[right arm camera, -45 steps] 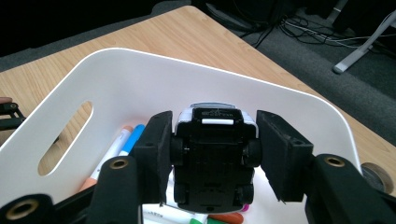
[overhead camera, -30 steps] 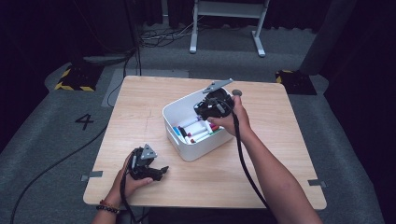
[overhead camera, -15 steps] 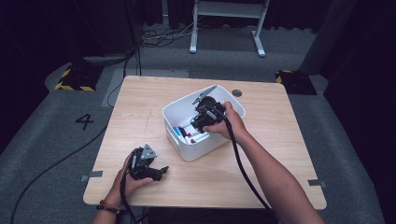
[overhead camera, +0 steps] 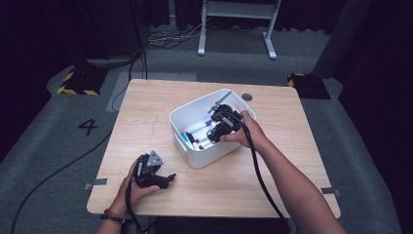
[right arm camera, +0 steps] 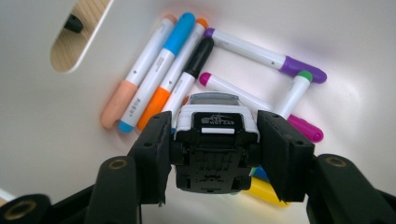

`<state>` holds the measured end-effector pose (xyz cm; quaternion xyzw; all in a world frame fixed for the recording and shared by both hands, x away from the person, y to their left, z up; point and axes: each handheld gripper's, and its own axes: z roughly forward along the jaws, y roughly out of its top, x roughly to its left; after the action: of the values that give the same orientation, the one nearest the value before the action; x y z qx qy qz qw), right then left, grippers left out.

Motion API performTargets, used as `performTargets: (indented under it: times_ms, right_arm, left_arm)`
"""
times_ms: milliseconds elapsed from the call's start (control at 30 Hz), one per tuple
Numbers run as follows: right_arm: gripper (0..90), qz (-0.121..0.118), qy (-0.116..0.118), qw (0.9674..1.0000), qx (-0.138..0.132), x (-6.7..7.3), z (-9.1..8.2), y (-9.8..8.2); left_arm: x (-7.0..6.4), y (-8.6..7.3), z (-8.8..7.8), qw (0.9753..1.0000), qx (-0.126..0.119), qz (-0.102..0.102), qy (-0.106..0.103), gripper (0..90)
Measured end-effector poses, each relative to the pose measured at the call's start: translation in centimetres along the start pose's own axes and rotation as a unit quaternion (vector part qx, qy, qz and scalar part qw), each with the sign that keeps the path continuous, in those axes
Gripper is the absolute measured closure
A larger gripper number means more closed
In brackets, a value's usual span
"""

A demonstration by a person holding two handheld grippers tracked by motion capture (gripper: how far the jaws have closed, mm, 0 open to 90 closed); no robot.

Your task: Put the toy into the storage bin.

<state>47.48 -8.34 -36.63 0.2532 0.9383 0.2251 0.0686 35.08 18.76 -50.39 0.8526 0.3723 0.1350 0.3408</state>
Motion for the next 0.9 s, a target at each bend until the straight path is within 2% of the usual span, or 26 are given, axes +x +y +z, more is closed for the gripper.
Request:
performTargets:
  times_ms: [200, 233, 367, 600, 733, 767, 800, 900]
  right_arm:
    - [46.8, 0.002, -0.004, 0.9999, 0.011, -0.1, -0.2, -0.5]
    - [46.1, 0.003, -0.006, 1.0, 0.002, -0.2, -0.5, -0.5]
    - [45.4, 0.002, -0.009, 0.9999, -0.005, -0.2, -0.8, -0.6]
    - [45.0, -0.009, -0.015, 0.9987, -0.047, -0.1, -2.1, -0.8]
    - [43.1, -0.013, -0.019, 0.9981, -0.058, 0.0, -2.5, -1.0]
    - [42.2, -0.016, -0.019, 0.998, -0.059, 0.0, -2.7, -1.1]
    - [41.8, -0.024, -0.025, 0.9969, -0.071, 0.0, -3.1, -1.3]
    - [39.5, -0.033, -0.034, 0.9961, -0.074, 0.0, -3.7, -1.7]
  left_arm:
    - [0.0, 0.0, 0.0, 1.0, 0.0, 0.0, 0.0, 15.4]
    - [0.0, 0.0, 0.0, 1.0, 0.0, 0.0, 0.0, 15.3]
    - [0.0, 0.0, 0.0, 1.0, 0.001, 0.003, -0.001, 15.2]
    - [0.1, 0.0, 0.0, 1.0, 0.001, 0.003, -0.001, 15.2]
    - [0.1, 0.0, 0.0, 1.0, 0.001, 0.003, -0.001, 15.2]
    - [0.1, 0.0, 0.0, 1.0, 0.001, 0.003, -0.001, 15.2]
    - [0.1, 0.0, 0.0, 1.0, 0.001, 0.003, -0.001, 15.2]
    - [0.0, 0.0, 0.0, 1.0, 0.001, 0.003, -0.001, 15.2]
